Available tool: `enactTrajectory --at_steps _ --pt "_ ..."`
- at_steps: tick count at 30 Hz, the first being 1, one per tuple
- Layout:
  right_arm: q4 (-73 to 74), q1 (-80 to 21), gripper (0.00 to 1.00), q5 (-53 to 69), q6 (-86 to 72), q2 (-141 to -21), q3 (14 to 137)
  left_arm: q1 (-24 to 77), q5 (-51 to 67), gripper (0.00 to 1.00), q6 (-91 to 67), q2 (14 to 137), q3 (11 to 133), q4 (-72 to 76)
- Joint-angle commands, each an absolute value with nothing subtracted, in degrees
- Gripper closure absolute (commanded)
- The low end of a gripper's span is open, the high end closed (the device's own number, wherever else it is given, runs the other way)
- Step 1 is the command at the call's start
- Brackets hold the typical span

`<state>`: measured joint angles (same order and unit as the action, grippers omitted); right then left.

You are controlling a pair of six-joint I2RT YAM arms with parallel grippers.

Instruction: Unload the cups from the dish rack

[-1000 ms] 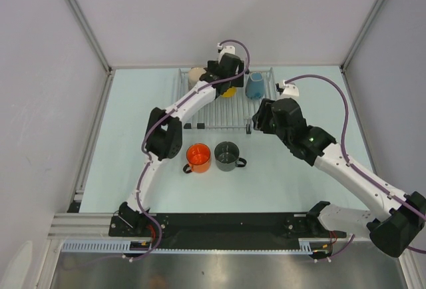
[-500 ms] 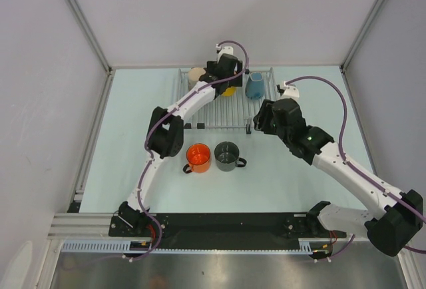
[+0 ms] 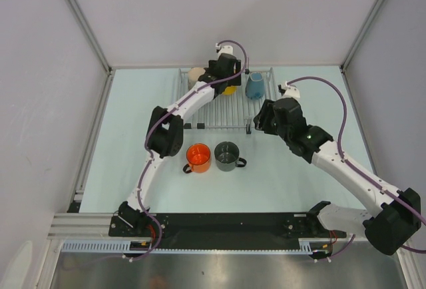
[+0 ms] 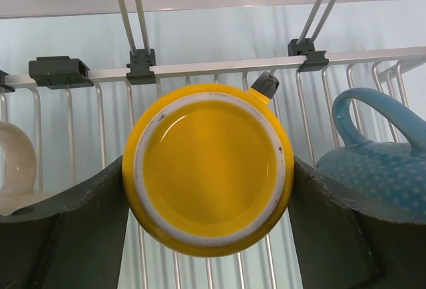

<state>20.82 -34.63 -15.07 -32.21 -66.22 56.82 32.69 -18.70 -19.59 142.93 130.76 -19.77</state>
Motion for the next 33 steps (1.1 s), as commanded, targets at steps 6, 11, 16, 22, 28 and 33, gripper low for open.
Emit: enactTrajectory --at_steps 6,11,16,22,28,33 --pt "19.8 -34.5 0.49 -15.5 -33.4 -63.6 56.0 35.6 -18.5 1.00 -18.2 135.6 123.1 -15.2" --pt "21.7 -34.5 0.49 -17.4 -32.9 -61.1 56.4 35.9 -19.1 1.00 -17.7 131.7 123.8 -15.2" --pt "22.4 -34.5 0.48 -18.5 -32.6 -58.2 57.0 36.4 -19.5 1.00 -16.8 128.4 124.5 -15.6" --pt "23.5 -34.5 0.48 -18.8 -33.0 -55.8 57.3 36.7 -22.1 1.00 -15.8 123.5 124.5 -16.9" --pt "23.6 -34.4 0.48 -19.8 -32.8 -54.4 57.1 36.8 -25.5 1.00 -14.1 116.0 121.1 -17.2" --pt "23.4 -33.9 0.48 -21.2 -32.3 -54.2 57.7 36.4 -21.8 1.00 -16.6 107.9 115.7 -17.5"
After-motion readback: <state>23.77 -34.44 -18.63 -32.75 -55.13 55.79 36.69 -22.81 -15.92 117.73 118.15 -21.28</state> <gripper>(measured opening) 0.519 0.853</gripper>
